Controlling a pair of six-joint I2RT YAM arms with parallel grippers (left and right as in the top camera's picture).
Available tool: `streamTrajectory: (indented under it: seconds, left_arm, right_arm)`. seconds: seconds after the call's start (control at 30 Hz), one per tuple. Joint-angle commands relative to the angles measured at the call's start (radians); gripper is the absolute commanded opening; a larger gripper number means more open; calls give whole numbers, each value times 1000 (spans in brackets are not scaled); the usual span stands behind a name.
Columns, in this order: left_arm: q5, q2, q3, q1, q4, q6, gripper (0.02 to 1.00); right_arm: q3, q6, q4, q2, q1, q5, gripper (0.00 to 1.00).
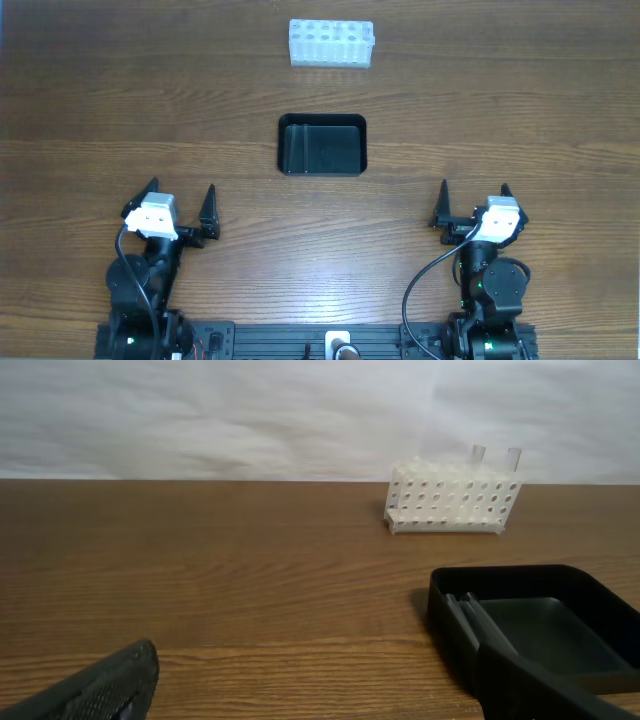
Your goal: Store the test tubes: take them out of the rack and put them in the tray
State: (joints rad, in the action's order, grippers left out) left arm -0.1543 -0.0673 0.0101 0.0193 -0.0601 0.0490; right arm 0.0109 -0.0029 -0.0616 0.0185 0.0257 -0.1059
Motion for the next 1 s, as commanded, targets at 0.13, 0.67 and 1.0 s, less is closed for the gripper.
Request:
streamTrajectory:
  seconds: [0.13, 0.67, 1.0]
  left_arm:
    - [-17, 8, -4, 5, -2, 11, 1000]
    - [-17, 8, -4, 5, -2, 11, 1000]
    - [-16, 8, -4, 5, -2, 11, 1000]
  right_arm:
    - [-6, 2, -4, -1, -7, 4, 991]
    - [-6, 2, 0, -1, -8, 3, 991]
    - [64, 59, 137, 126, -7, 30, 993]
